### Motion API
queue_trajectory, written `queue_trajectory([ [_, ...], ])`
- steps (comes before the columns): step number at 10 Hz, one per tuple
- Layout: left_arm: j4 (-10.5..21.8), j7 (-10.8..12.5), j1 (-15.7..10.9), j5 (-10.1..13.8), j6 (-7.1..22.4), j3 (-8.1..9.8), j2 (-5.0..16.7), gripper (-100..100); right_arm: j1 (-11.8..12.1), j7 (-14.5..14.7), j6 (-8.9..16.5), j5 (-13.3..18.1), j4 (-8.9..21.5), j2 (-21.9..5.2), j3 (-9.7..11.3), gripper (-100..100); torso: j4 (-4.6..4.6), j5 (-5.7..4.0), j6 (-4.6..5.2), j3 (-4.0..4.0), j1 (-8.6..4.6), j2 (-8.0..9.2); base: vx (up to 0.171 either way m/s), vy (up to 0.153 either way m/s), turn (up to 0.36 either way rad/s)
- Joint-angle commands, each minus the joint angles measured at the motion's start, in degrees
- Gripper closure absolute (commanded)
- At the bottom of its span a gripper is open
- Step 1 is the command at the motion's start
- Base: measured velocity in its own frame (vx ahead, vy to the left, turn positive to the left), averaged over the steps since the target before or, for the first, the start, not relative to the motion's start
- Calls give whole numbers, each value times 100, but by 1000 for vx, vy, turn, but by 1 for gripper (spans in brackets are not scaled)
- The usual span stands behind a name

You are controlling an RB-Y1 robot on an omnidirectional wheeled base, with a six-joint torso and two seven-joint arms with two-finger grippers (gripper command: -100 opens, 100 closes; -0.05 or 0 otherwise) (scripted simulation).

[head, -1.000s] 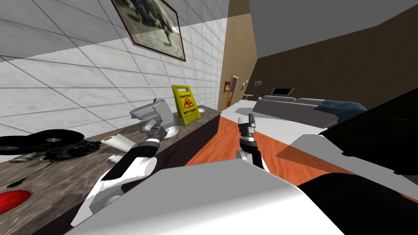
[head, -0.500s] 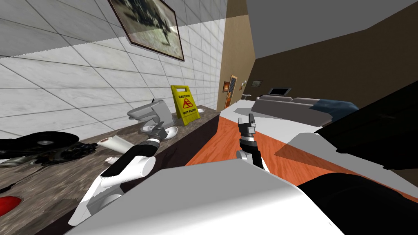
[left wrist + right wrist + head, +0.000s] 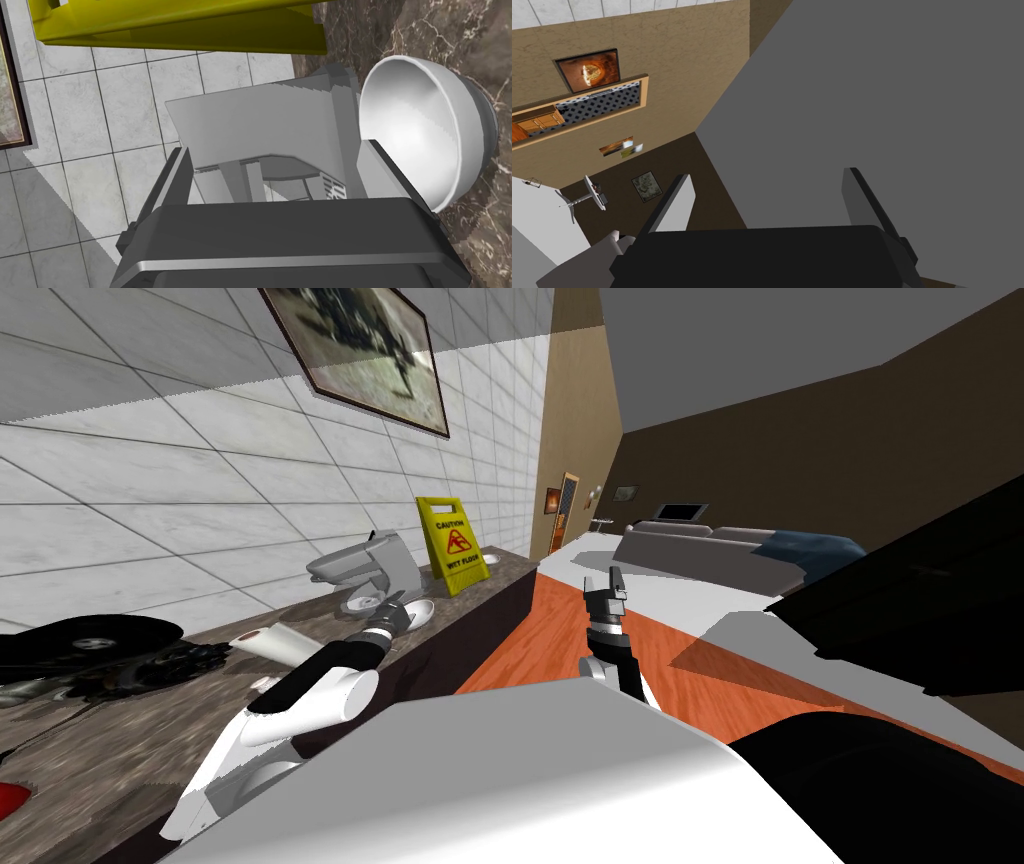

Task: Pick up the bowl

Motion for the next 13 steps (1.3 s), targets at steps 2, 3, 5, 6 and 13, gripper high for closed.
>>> queue_trajectory([
  [2, -7, 19, -23, 94, 459, 45, 44, -100, 0, 0, 0, 0, 0, 0, 0, 0, 0, 0, 1, -1, 1, -2, 12, 10, -43],
  [3, -7, 19, -23, 94, 548, 45, 44, -100, 0, 0, 0, 0, 0, 0, 0, 0, -1, 0, 0, -1, 2, -2, 6, 7, 8],
  [5, -31, 49, -70, 170, 913, 92, 89, -100, 0, 0, 0, 0, 0, 0, 0, 0, 0, 0, 1, -2, 1, -3, 16, 11, -35],
  [6, -31, 49, -70, 170, 1013, 92, 89, -100, 0, 0, 0, 0, 0, 0, 0, 0, -1, 1, 0, -2, 2, -4, 10, 6, 5],
  [13, -69, 163, -211, 364, 2121, 218, 240, -100, 0, 0, 0, 0, 0, 0, 0, 0, -1, 0, -1, -3, 1, -5, 22, 11, -18],
])
